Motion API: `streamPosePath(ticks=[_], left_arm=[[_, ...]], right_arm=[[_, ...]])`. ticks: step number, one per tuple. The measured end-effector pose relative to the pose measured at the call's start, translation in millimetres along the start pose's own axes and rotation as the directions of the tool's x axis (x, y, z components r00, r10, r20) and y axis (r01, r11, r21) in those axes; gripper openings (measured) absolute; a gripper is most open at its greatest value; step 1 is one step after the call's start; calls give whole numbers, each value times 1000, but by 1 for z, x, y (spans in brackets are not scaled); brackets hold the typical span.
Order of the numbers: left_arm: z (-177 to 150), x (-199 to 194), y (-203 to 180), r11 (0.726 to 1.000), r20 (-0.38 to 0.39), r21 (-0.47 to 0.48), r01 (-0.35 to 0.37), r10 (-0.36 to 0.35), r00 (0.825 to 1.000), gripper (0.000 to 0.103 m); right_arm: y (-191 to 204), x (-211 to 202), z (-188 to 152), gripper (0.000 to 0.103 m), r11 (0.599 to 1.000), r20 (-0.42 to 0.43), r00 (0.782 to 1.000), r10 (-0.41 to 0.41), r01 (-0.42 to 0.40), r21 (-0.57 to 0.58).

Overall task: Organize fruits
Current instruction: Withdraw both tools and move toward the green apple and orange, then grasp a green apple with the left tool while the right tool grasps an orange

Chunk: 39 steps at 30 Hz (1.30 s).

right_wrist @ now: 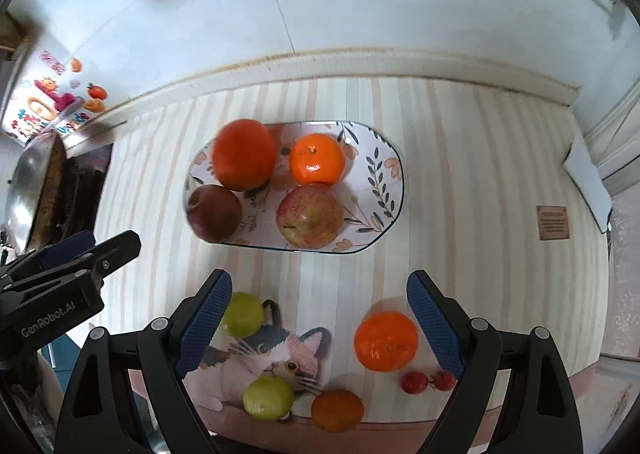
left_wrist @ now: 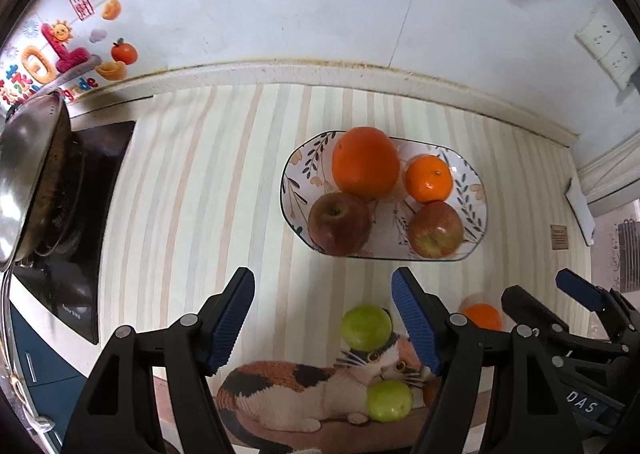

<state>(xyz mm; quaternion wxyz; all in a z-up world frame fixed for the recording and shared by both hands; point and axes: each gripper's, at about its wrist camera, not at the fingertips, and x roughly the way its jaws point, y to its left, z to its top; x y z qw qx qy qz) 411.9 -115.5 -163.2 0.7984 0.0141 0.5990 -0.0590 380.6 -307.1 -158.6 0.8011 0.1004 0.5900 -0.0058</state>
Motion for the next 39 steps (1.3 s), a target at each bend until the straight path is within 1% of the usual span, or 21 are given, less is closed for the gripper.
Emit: streamPosePath(ticks=[10, 16, 21, 25, 27, 29, 31, 33, 35, 37, 39], left_arm=[[-32, -53, -1, 999, 73, 30, 22, -24, 997, 70], [-47, -79, -3, 999, 113, 40, 35, -40, 993, 70], [-54, -86, -3, 998, 123, 33, 48, -52, 991, 70], [-61, -81, -4, 998, 102, 37, 47, -50, 994, 70], [-66, -73, -6, 998, 76, 44, 40, -43, 996, 70], [-72, -60, -9, 998, 36, 53, 35, -37, 999, 70], [-81, -40, -14, 997, -27, 74, 30, -28, 999, 70], [-91, -13, -21, 995, -108, 88, 41, -31, 994, 70], [-100, 13, -28, 993, -180, 95, 65, -47, 983, 69], [-108, 40, -35, 991, -267, 83, 105, -79, 961, 69], [-114, 66, -43, 989, -335, 59, 138, -110, 936, 69]], right_arm=[[8, -70, -30, 91, 1000, 112, 994, 20, -18, -22], [16, -103, -46, 91, 999, 162, 986, 39, -34, -31], [18, -114, -55, 91, 998, 174, 983, 66, -62, -28], [13, -109, -61, 91, 995, 153, 984, 96, -96, -6], [7, -100, -65, 91, 994, 123, 987, 108, -110, 8], [-3, -83, -71, 92, 990, 72, 989, 130, -133, 38], [-15, -61, -79, 91, 985, 4, 988, 151, -151, 78], [-29, -39, -89, 92, 978, -56, 984, 172, -164, 128], [-41, -23, -97, 91, 970, -90, 977, 191, -174, 169], [-53, -6, -105, 91, 963, -119, 973, 199, -172, 207], [-63, 7, -112, 91, 955, -136, 969, 207, -170, 242]])
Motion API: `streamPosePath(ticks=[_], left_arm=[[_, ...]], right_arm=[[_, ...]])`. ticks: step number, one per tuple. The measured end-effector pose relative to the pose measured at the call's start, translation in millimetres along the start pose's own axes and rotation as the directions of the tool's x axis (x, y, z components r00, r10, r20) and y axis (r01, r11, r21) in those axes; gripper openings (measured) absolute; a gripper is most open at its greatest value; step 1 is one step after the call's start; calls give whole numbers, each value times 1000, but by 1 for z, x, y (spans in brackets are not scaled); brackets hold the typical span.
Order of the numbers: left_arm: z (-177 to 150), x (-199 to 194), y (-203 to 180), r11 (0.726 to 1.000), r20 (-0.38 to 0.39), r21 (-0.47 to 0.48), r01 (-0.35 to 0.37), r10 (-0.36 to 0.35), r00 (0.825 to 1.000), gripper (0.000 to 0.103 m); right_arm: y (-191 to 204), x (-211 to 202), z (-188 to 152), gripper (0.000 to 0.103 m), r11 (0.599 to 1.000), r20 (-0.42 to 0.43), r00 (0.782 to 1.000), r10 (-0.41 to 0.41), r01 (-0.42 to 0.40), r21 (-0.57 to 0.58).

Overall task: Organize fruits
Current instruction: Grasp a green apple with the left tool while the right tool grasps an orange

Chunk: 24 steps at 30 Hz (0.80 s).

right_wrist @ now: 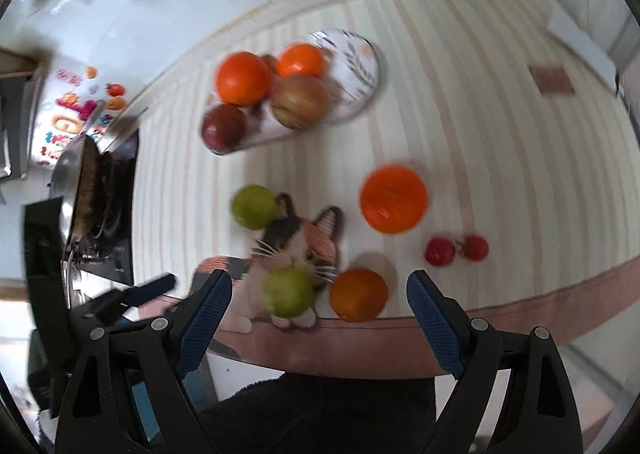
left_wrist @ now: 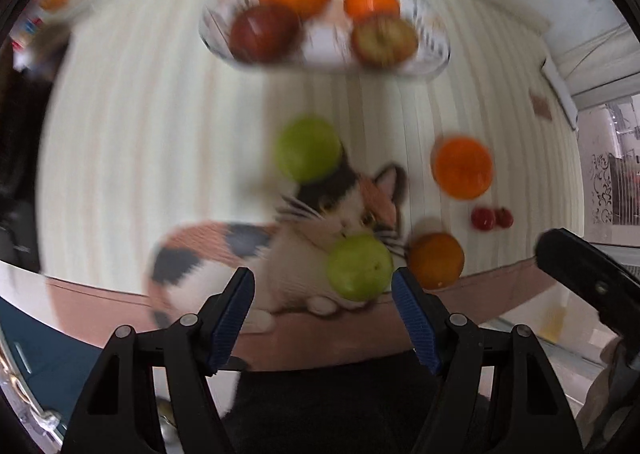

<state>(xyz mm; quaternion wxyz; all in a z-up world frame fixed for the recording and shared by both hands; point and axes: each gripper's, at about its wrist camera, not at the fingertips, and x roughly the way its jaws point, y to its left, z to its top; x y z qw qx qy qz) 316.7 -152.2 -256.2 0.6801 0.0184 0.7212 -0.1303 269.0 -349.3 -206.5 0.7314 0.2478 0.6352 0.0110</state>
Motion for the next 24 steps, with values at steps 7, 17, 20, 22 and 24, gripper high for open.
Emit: streamPosePath(ticks=[7, 17, 20, 22, 24], left_arm=[[10, 57, -18, 999, -114, -7, 44, -44, 992, 69], [5, 69, -23, 999, -66, 29, -35, 37, 997, 53], [4, 64, -7, 998, -60, 12, -61, 62, 996, 53], [4, 69, 3, 998, -84, -9, -61, 60, 995, 53], [4, 74, 8, 998, -100, -32, -54, 50, 994, 53]], right_arm=[[-26, 30, -8, 90, 998, -49, 999, -17, 20, 54], [-33, 55, -7, 89, 998, -115, 993, -6, 13, 65], [-31, 74, -6, 89, 999, -164, 986, 0, 8, 50], [-30, 88, -7, 86, 999, -191, 982, 0, 9, 46], [-30, 100, -8, 82, 999, -216, 976, -1, 12, 48]])
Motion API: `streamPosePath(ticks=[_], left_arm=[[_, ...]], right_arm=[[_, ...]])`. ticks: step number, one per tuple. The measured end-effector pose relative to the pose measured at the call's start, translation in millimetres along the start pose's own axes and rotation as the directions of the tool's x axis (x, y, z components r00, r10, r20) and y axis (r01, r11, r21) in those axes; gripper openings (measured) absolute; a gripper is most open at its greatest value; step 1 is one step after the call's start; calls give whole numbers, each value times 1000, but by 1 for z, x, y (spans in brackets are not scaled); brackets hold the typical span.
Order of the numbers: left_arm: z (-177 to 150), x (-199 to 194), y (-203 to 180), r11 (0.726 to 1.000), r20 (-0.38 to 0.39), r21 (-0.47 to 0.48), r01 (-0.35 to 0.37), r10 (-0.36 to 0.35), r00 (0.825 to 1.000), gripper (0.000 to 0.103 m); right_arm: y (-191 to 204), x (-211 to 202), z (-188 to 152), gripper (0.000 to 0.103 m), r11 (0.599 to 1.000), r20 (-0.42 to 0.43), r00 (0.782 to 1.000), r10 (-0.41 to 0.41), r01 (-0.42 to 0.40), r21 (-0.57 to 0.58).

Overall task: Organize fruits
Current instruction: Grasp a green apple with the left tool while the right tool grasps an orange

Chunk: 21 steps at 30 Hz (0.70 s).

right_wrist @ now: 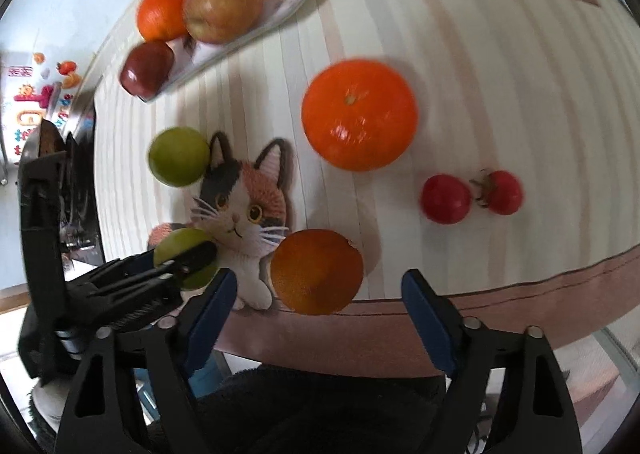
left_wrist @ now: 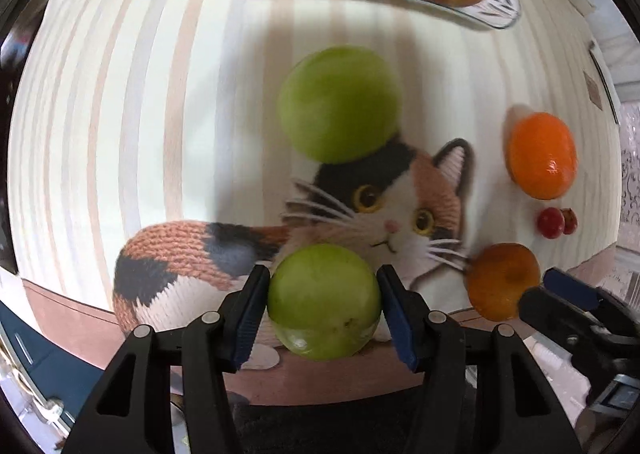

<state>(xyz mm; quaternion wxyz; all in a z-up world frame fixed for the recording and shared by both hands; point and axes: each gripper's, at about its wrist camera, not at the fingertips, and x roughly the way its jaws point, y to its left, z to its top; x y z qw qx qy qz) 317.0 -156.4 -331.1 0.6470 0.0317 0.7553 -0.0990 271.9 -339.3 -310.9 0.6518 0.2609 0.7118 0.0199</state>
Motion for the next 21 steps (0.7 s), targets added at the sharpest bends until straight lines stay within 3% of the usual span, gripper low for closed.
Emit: streamPosePath(ticks=[5, 9, 16, 21], left_arm=[[5, 5, 7, 1000, -14, -12, 4, -5, 1000, 53], [2, 7, 5, 1000, -4, -13, -6, 6, 1000, 52], [11, -4, 9, 1000, 26, -23, 1, -1, 1000, 52], [8, -45, 14, 999, 80, -16, 35, -34, 996, 52]], right_arm=[[1, 23, 3, 74, 1000, -44, 999, 2, -2, 6], [5, 34, 6, 61, 1000, -49, 999, 17, -17, -8], [21, 34, 11, 60, 998, -20, 1000, 12, -13, -55], [36, 10, 17, 60, 996, 8, 999, 44, -44, -82]])
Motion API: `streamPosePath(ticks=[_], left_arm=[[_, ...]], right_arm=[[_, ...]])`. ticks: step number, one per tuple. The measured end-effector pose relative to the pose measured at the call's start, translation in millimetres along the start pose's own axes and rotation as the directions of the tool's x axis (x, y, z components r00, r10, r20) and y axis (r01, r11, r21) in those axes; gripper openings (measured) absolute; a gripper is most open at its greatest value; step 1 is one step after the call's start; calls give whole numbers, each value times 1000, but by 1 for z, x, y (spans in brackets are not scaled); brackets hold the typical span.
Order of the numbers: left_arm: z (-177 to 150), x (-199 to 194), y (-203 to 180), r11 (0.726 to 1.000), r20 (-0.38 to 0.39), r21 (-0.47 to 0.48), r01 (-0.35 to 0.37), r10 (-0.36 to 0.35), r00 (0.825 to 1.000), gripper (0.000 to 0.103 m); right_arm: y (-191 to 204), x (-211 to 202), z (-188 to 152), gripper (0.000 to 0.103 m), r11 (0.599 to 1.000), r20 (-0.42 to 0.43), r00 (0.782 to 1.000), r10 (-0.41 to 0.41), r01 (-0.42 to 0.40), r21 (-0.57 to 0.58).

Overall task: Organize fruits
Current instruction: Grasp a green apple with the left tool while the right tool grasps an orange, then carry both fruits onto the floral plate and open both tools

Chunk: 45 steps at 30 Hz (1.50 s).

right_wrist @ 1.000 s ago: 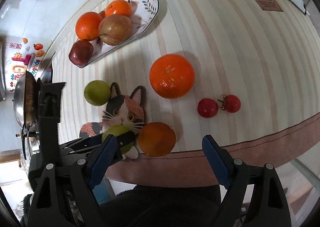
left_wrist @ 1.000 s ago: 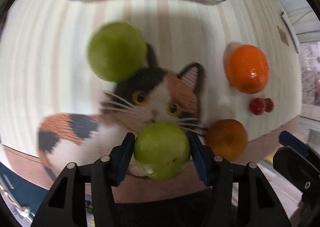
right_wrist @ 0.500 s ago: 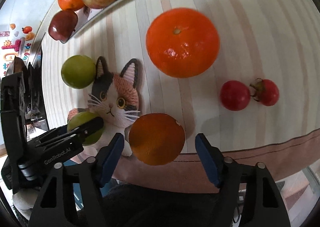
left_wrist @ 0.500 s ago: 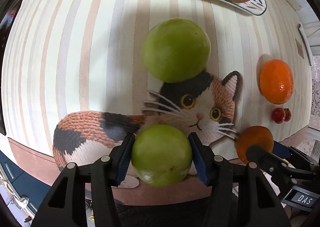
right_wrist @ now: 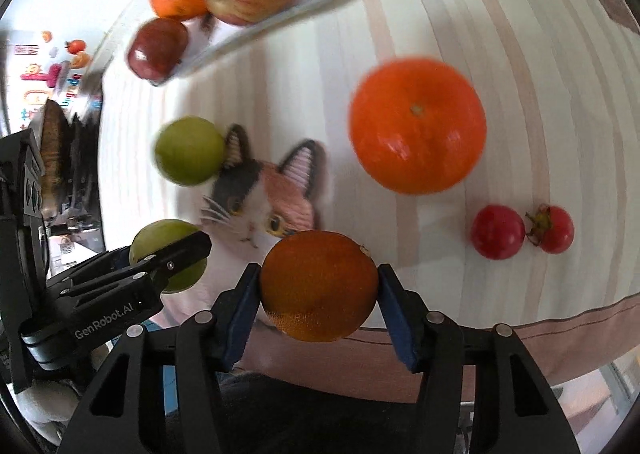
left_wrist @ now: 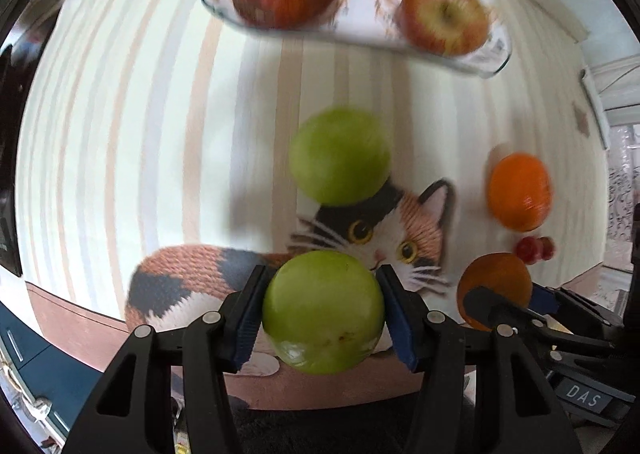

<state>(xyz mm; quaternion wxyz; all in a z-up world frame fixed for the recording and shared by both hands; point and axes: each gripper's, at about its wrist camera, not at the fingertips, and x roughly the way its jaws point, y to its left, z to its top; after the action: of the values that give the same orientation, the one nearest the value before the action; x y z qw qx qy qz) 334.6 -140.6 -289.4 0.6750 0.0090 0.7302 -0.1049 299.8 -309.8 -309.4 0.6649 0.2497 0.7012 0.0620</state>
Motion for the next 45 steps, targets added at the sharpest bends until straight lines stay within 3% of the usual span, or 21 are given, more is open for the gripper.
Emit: streamPosePath(ticks=[5, 9, 15, 19, 25, 33, 43, 45], left_arm=[[13, -53, 4, 999, 85, 4, 49, -49, 995, 52], [44, -101, 7, 996, 159, 7, 84, -84, 984, 52], [111, -125, 17, 1000, 224, 7, 18, -19, 974, 52], [158, -107, 35, 999, 201, -19, -35, 38, 979, 52], [214, -63, 62, 994, 91, -78, -76, 83, 992, 52], [236, -14, 74, 993, -39, -83, -86, 83, 996, 52], [240, -9, 71, 991, -30, -85, -102, 100, 995, 54], [240, -15, 70, 992, -10, -88, -96, 95, 995, 70]], right_arm=[[18, -38, 18, 60, 999, 65, 997, 41, -39, -31], [28, -82, 55, 60, 997, 153, 986, 69, -62, -49], [27, -111, 134, 60, 999, 252, 967, 21, -13, -34], [27, -100, 191, 60, 999, 247, 968, -39, 41, -4], [18, -69, 242, 60, 993, 184, 976, -116, 111, 40], [6, -41, 262, 60, 983, 132, 975, -177, 169, 71], [4, -31, 267, 61, 981, 116, 976, -183, 172, 93], [5, -31, 267, 66, 981, 115, 978, -176, 165, 99]])
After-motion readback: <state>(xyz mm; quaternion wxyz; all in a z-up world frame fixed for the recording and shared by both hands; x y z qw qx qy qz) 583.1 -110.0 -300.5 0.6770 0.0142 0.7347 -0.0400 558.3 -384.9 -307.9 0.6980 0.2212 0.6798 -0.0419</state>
